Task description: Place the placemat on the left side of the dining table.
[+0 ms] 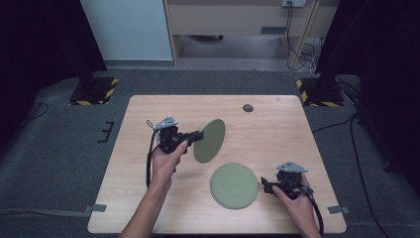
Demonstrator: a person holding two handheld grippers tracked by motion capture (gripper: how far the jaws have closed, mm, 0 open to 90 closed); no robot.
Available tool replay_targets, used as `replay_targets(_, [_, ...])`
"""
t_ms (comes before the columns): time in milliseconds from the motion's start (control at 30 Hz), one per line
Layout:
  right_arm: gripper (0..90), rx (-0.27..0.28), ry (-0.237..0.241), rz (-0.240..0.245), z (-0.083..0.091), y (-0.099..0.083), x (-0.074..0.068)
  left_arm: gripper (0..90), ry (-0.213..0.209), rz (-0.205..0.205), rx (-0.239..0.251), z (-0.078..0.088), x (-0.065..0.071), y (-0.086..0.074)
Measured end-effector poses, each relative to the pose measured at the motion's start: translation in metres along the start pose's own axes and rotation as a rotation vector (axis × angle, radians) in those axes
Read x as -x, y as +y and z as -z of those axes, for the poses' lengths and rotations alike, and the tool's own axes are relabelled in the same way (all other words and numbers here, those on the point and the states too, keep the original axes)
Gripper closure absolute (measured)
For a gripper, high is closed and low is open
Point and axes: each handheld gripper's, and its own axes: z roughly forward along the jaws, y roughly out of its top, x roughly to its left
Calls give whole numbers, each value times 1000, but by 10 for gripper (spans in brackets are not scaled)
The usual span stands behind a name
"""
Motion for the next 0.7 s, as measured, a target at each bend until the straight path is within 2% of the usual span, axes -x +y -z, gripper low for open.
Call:
replay_targets(500, [82, -13, -10, 5, -3, -1, 0, 855, 46, 3, 12, 10, -10, 2])
replay_targets(700, [81, -22, -38, -7, -5, -1, 3, 855, 65, 7, 21, 14, -15, 3])
